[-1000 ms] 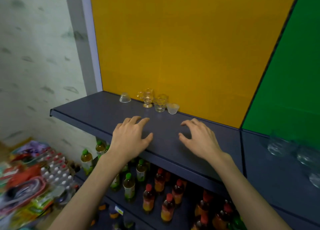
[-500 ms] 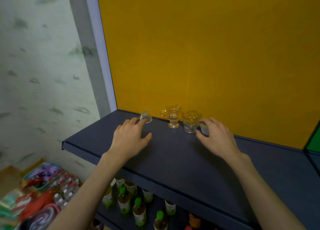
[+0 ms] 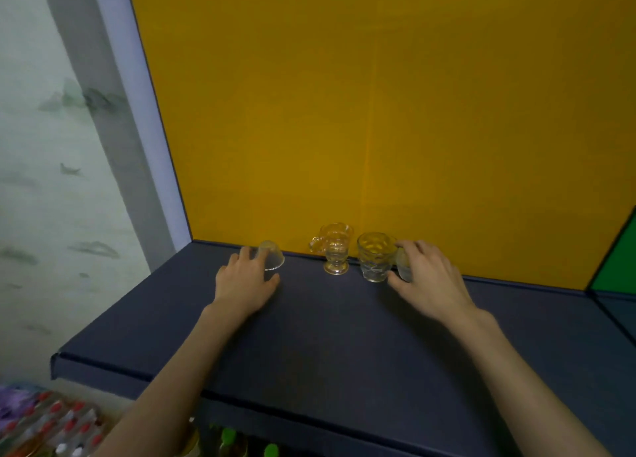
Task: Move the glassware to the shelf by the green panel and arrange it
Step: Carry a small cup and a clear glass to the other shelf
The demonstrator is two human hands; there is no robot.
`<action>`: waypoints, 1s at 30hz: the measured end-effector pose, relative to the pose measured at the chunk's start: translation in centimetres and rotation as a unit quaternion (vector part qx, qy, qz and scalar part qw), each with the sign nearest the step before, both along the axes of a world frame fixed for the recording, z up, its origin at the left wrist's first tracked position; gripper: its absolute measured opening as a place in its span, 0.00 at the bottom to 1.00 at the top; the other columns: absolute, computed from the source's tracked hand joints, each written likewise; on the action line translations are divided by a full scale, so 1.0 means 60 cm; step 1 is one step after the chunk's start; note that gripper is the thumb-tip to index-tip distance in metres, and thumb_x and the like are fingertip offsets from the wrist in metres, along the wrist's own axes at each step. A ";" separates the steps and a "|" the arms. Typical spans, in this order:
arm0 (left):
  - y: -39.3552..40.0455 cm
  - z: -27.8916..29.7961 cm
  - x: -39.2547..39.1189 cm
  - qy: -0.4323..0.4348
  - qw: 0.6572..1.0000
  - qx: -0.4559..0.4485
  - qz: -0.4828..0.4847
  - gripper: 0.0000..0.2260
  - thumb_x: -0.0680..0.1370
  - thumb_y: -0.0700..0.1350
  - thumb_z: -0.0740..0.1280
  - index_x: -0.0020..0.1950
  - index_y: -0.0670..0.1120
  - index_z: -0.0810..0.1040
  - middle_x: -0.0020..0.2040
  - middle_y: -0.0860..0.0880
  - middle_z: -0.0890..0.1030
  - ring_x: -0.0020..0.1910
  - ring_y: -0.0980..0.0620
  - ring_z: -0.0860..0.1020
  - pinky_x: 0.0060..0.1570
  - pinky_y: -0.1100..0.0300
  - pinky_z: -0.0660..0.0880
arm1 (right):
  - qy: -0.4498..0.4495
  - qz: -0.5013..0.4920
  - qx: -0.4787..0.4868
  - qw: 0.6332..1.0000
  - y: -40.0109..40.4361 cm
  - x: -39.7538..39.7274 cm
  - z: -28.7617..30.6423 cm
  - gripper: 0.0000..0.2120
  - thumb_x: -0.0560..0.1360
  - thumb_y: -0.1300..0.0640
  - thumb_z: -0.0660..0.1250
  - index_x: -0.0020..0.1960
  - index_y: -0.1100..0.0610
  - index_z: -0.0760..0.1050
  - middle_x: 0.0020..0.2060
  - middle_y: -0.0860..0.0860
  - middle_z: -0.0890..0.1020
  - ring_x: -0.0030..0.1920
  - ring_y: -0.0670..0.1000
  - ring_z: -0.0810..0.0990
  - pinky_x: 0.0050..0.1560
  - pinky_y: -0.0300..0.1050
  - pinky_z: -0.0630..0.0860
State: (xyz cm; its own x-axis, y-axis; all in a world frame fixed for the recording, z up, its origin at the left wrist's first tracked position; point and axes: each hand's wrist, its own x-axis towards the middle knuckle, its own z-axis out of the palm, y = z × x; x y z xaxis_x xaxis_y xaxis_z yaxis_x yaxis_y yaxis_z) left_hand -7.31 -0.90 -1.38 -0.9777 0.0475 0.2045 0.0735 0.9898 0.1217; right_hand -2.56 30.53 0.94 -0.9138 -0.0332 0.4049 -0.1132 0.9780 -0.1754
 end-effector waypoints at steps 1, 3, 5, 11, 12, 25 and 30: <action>-0.005 -0.006 -0.017 -0.006 1.000 0.005 0.001 0.28 0.80 0.60 0.63 0.77 0.53 0.63 0.70 0.43 0.70 0.67 0.41 0.71 0.57 0.46 0.74 | -0.004 -0.010 -0.001 1.000 -0.004 -0.004 0.001 0.28 0.76 0.43 0.67 0.72 0.53 0.68 0.61 0.53 0.77 0.63 0.56 0.74 0.53 0.49 0.74; -0.012 -0.013 -0.049 -0.008 1.000 0.011 0.005 0.30 0.80 0.61 0.64 0.78 0.53 0.61 0.70 0.42 0.69 0.67 0.40 0.71 0.58 0.45 0.74 | -0.013 -0.029 -0.003 0.999 -0.010 -0.014 0.001 0.29 0.75 0.43 0.67 0.72 0.53 0.67 0.62 0.54 0.77 0.64 0.57 0.74 0.54 0.50 0.73; -0.017 -0.018 -0.077 -0.013 1.000 0.015 0.008 0.35 0.78 0.65 0.64 0.80 0.52 0.58 0.70 0.41 0.70 0.68 0.39 0.71 0.59 0.45 0.74 | -0.017 -0.044 -0.004 0.999 -0.016 -0.024 0.000 0.31 0.75 0.42 0.67 0.73 0.53 0.66 0.64 0.54 0.77 0.66 0.58 0.73 0.57 0.52 0.73; -0.018 -0.033 -0.140 -0.041 0.999 0.029 0.008 0.37 0.75 0.70 0.65 0.76 0.51 0.62 0.65 0.42 0.75 0.65 0.39 0.74 0.58 0.44 0.74 | -0.020 -0.082 0.018 0.996 -0.032 -0.051 -0.008 0.33 0.75 0.39 0.66 0.74 0.53 0.65 0.68 0.53 0.76 0.68 0.56 0.71 0.63 0.53 0.69; -0.017 -0.035 -0.145 -0.041 0.999 0.035 0.003 0.35 0.75 0.69 0.65 0.74 0.51 0.64 0.64 0.42 0.76 0.64 0.39 0.75 0.57 0.44 0.75 | -0.024 -0.087 0.021 0.996 -0.034 -0.055 -0.010 0.34 0.74 0.38 0.66 0.74 0.53 0.64 0.68 0.53 0.75 0.68 0.57 0.71 0.63 0.53 0.69; -0.034 -0.026 -0.129 0.004 0.992 0.119 -0.038 0.27 0.73 0.65 0.71 0.60 0.50 0.66 0.54 0.46 0.79 0.54 0.40 0.79 0.42 0.52 0.71 | -0.057 -0.108 0.009 0.993 -0.050 -0.094 -0.007 0.40 0.72 0.31 0.65 0.73 0.56 0.64 0.69 0.55 0.75 0.69 0.58 0.71 0.65 0.54 0.69; -0.026 -0.019 -0.105 -0.016 0.903 0.426 -0.054 0.26 0.72 0.58 0.77 0.61 0.50 0.68 0.54 0.48 0.79 0.51 0.47 0.79 0.41 0.55 0.74 | -0.053 -0.117 0.014 0.992 -0.058 -0.106 -0.011 0.40 0.71 0.29 0.65 0.71 0.57 0.66 0.66 0.56 0.77 0.67 0.59 0.72 0.63 0.53 0.71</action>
State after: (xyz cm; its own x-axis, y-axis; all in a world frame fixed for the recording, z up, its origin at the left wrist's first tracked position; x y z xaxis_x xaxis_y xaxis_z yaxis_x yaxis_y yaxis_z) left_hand -13.62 -2.47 -2.51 -0.9827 -0.0188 0.1842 0.1472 0.5241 0.8388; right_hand -8.93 27.04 0.29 -0.9353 0.1743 0.3080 0.1342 0.9800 -0.1472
